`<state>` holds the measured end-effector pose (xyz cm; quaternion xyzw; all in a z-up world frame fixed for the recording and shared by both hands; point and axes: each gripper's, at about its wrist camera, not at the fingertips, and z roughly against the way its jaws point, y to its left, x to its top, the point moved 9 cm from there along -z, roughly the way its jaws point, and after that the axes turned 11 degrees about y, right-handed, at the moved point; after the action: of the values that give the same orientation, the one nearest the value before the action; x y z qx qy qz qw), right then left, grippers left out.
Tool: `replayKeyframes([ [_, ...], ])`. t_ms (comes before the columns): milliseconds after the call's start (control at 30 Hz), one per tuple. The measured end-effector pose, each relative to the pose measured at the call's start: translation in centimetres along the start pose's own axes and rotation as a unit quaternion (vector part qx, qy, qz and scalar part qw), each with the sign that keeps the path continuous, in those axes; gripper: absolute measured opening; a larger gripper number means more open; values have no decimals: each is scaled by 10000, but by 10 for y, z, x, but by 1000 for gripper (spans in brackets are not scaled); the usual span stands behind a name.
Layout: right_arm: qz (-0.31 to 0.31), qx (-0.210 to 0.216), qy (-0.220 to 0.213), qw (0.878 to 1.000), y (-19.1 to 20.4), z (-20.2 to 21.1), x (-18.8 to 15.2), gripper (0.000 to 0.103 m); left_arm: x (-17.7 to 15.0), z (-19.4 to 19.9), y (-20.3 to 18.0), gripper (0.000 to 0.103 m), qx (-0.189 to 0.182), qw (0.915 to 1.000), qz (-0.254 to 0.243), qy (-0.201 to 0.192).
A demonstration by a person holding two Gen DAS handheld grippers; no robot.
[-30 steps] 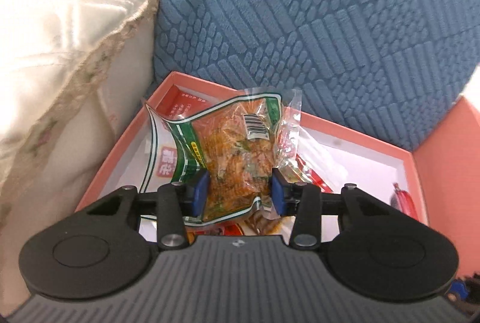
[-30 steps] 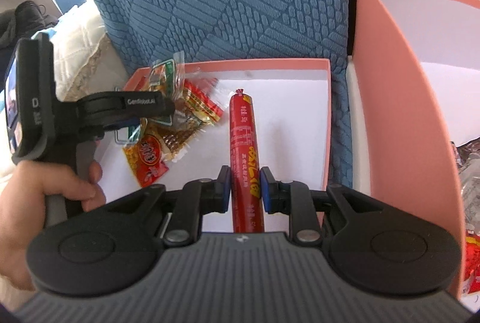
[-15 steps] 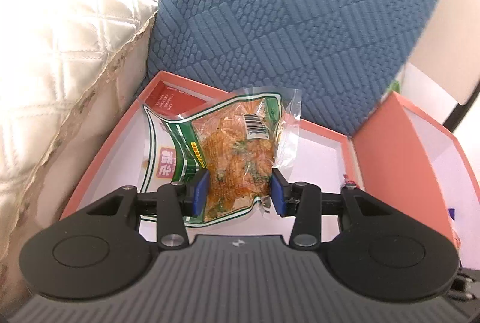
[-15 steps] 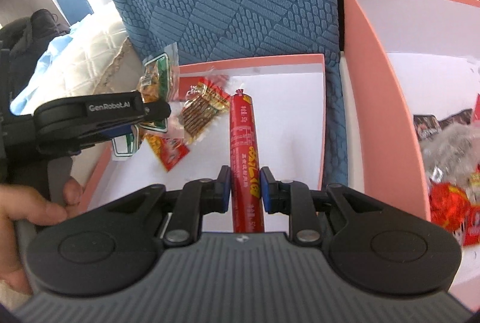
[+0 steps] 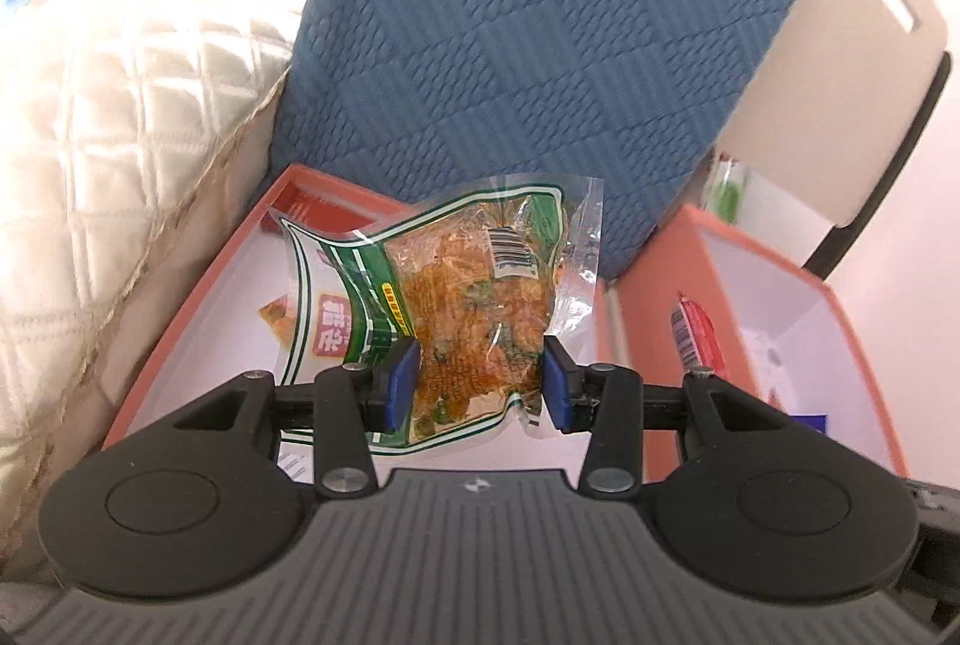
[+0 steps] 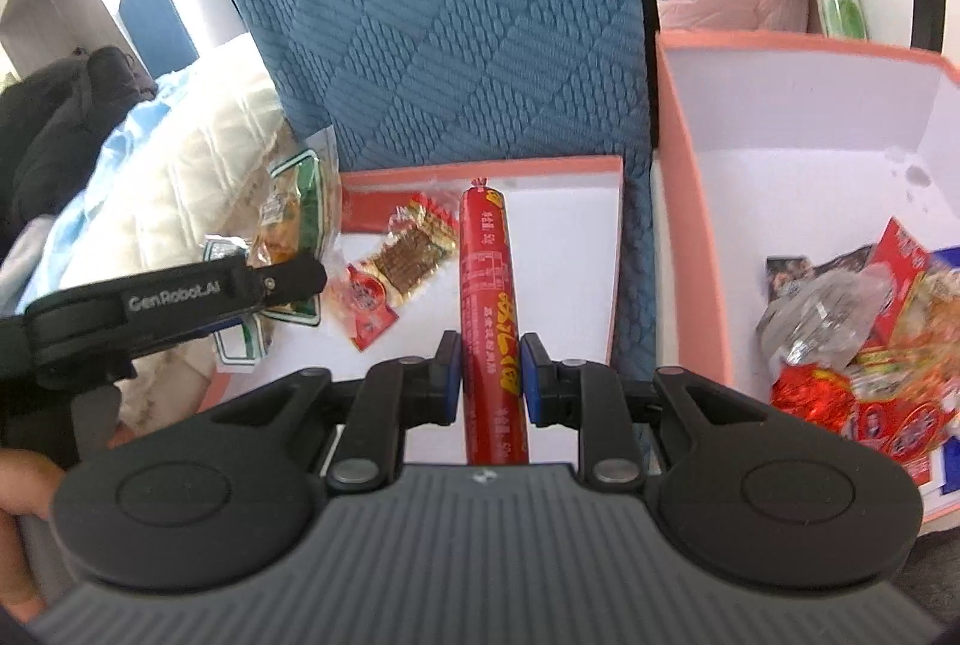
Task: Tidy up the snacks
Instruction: 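Carry the green-labeled bag and the sausage over the shoebox with both tools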
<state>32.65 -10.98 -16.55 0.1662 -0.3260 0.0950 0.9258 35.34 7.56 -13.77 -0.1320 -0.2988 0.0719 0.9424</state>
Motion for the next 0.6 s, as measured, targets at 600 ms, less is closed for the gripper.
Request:
replayKeyframes([
  [600,41,-159,-656,9977,-23,98,56,24,41,68,-102,50,-408,9978,-441,-291],
])
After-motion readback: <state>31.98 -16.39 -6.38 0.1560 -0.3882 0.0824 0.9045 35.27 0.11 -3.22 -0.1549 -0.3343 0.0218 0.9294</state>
